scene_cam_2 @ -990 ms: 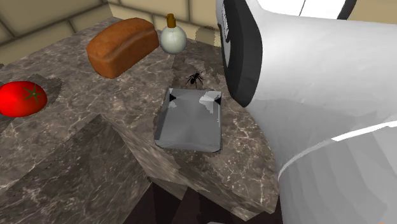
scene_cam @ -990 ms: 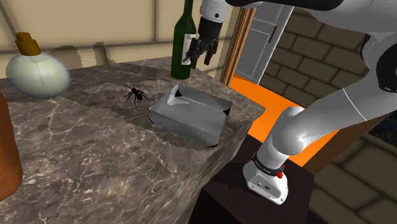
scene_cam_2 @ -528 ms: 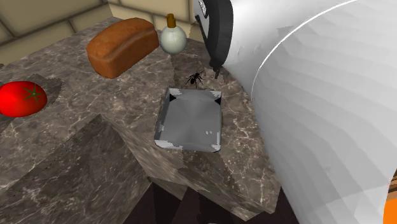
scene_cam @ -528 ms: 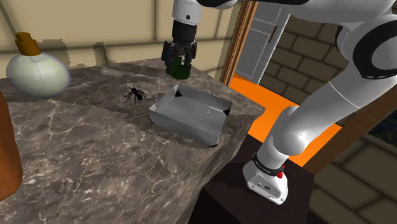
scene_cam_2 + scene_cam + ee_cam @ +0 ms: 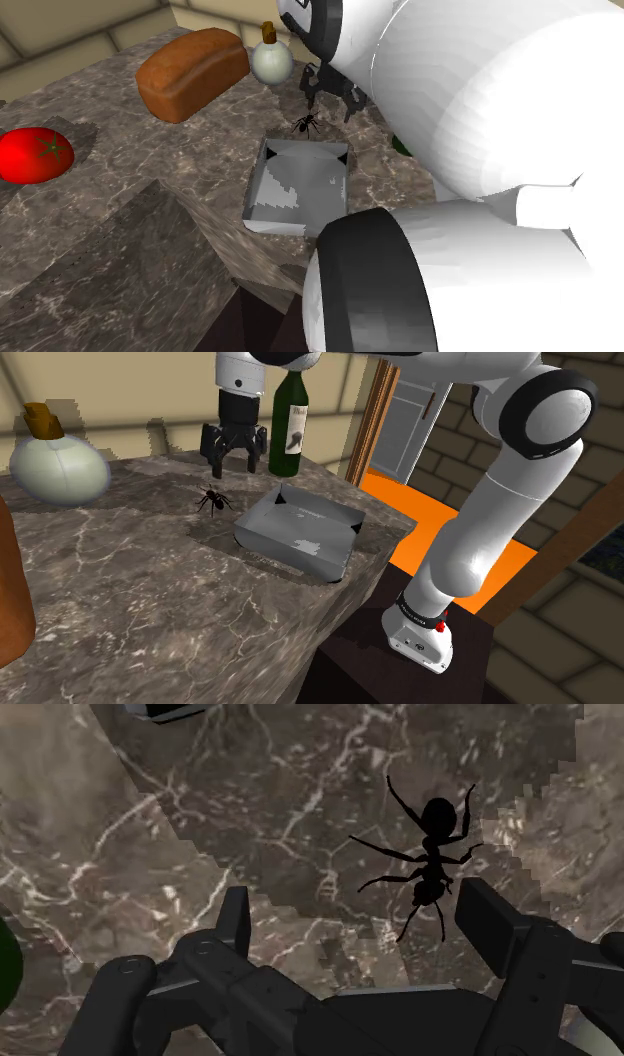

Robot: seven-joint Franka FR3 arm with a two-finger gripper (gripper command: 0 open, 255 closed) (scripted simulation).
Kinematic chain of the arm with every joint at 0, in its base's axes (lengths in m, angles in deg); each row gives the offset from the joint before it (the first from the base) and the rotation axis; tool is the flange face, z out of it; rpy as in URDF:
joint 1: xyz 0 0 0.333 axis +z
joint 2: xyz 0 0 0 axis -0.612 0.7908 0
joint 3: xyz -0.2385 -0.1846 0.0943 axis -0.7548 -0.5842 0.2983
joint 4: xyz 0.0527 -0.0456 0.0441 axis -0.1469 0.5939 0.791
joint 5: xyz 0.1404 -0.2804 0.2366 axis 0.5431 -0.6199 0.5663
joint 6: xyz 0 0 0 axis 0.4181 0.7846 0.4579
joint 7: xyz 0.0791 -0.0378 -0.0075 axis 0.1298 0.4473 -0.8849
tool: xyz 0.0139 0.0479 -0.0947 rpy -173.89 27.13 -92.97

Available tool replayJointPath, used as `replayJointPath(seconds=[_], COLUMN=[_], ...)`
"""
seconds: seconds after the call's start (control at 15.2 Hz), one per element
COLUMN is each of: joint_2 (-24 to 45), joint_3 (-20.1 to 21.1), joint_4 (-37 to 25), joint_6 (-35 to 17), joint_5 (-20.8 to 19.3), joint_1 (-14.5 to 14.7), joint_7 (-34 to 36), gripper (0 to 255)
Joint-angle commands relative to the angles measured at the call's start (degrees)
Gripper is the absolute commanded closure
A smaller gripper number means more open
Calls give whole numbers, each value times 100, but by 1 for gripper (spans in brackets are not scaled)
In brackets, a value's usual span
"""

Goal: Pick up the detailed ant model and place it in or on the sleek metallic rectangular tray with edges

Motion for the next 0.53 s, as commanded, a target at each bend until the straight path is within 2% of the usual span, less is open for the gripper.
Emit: replayJointPath(seconds=[0.0, 0.13, 0.46], joint_2=[448, 804, 791], joint_3=[117, 188, 202], joint_4=[-431, -791, -396], joint_6=[19, 51, -335], joint_5=[-55, -114, -101], joint_1=[100, 194, 219], joint_7=[244, 423, 409], gripper=[0, 0, 0])
